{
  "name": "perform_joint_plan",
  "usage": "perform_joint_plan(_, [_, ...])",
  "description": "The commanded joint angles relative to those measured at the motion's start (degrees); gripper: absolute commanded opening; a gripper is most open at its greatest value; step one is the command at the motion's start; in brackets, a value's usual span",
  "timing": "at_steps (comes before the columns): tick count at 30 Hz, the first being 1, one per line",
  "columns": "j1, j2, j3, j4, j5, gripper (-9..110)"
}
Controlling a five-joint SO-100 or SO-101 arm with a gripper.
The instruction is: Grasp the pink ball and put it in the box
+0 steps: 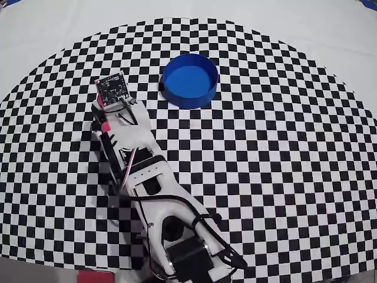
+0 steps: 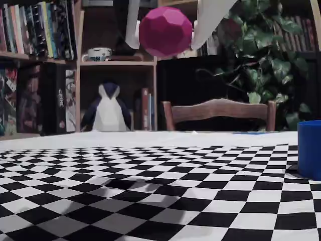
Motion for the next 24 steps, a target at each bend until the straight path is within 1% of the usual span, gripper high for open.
perform_joint_plan(1, [2.02, 2.37, -0.35, -0.18, -0.62, 0])
perform_joint_plan(24, [9.93, 5.01, 0.44, -0.18, -0.62, 0])
